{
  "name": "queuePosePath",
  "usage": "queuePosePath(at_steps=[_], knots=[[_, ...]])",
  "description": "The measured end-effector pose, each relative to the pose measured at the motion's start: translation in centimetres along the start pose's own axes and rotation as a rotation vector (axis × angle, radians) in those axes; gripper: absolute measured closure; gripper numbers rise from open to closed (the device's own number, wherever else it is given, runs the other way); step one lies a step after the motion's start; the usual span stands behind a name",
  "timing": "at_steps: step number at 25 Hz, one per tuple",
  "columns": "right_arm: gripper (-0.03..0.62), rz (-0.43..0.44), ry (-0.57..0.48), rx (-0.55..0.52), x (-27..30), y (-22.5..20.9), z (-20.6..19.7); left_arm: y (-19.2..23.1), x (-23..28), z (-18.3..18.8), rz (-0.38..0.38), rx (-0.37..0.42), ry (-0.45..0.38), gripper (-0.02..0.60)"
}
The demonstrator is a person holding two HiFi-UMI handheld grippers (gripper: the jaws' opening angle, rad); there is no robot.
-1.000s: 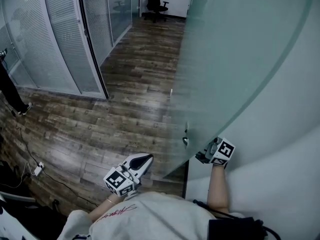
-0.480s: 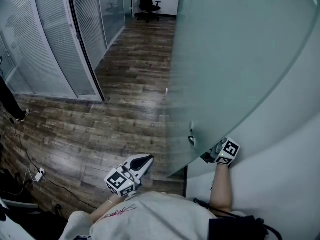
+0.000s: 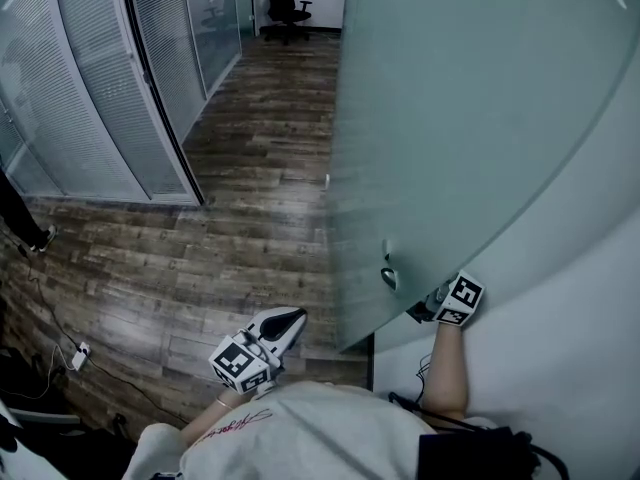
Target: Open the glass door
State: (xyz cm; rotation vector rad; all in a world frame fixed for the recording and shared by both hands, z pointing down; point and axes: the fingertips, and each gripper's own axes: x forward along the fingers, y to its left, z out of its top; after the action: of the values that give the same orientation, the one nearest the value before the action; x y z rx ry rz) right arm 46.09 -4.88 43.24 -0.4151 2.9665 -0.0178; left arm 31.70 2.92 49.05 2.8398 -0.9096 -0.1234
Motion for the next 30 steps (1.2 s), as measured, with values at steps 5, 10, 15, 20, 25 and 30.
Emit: queuePosePath(at_steps=[5,10,15,20,25,30], knots=[[0.470,0.001,-0.008,0.007,0.2,-0.1,-2.0,0.7,-0.2,-1.7,-0.001,0.001,0.000,0.563],[0.468,-0.030,-0.046,0.019,0.6,0.0,-2.4,1.0,-0.5,-2.0,-0.003,0.000,0.006,0.563],[0.468,-0.132,-0.020,-0.059,0.6,0.1,-1.5,0.9,-1.2,-1.4,-0.005,0.001,0.016,0.563],[0.468,-0.227,0.069,-0.176,0.8,-0.4,-0.3,1.7,-1.6,-0.7,-0.016,-0.010,0.032,0.563],[0.468,-0.264,0.102,-0.234,-0.1,-0.8,0.1,1.7,-1.0,-0.1,-0.066,-0.020,0.055,0.563],[0.471,-0.312,0.127,-0.243,-3.3,-0.9,1.4,1.7,-1.0,-0.4,-0.130,-0.013,0.069,0.563]])
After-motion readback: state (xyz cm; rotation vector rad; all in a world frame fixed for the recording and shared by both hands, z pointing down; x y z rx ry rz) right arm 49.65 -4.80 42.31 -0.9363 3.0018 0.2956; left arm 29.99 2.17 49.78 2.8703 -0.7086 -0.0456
